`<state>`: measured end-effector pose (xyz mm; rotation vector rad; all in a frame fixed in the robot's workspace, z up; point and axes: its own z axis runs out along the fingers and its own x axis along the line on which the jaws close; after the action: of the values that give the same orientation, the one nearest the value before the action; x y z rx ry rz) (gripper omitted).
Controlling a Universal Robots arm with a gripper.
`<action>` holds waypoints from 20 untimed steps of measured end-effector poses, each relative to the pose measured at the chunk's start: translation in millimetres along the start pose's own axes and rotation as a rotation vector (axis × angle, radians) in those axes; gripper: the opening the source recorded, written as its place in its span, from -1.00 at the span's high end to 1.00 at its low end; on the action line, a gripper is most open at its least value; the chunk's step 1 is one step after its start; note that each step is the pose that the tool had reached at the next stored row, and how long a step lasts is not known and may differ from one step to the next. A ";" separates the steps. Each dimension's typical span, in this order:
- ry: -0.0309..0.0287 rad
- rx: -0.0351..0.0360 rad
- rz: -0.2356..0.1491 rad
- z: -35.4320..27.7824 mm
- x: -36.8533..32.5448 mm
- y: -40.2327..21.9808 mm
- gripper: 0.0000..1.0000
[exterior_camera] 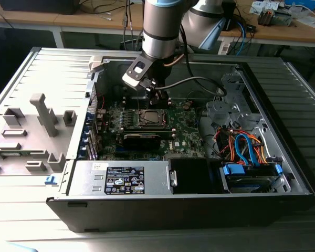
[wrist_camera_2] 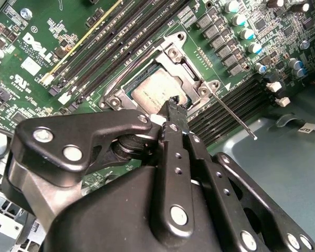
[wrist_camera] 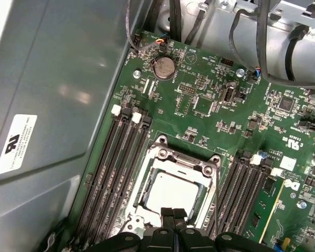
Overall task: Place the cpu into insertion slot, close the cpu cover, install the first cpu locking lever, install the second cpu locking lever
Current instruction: 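Install the first cpu locking lever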
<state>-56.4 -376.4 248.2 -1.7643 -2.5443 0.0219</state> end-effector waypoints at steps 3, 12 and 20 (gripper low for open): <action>-0.0003 0.0002 -0.007 0.0 0.0 0.0 0.79; -0.0010 0.0008 -0.027 0.0 0.0 0.0 0.79; -0.0018 0.0013 -0.048 0.0 0.0 0.0 0.79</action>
<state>-56.4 -376.4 248.2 -1.7034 -2.5859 0.0235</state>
